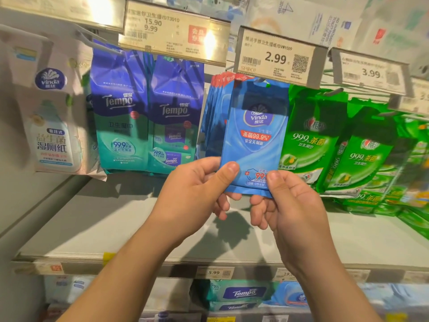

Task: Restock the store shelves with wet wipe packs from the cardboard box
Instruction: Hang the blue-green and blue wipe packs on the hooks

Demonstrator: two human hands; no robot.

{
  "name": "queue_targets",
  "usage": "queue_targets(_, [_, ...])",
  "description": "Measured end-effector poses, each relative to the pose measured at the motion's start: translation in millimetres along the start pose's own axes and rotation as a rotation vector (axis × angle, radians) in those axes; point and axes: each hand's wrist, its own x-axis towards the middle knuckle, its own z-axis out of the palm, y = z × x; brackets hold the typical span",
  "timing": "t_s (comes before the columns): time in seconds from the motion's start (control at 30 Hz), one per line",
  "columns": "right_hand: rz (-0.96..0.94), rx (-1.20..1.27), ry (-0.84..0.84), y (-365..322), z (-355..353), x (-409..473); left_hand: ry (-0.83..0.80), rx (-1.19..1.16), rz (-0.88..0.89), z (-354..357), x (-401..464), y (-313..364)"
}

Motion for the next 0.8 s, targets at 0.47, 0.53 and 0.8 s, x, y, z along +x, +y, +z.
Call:
queue_targets(0.47, [0.244, 0.136, 0.082, 17, 36, 18, 0.153, 0.141, -0.119, -3, 20, -12])
queue_targets(0.53, [0.237, 0.159, 0.105, 16, 40, 23, 0.163, 0.164, -0.129, -4, 25, -10])
queue_targets(0.8, [0.254, 0.160, 0.107, 20, 43, 29, 0.160, 0.112, -0.224, -9, 35, -13])
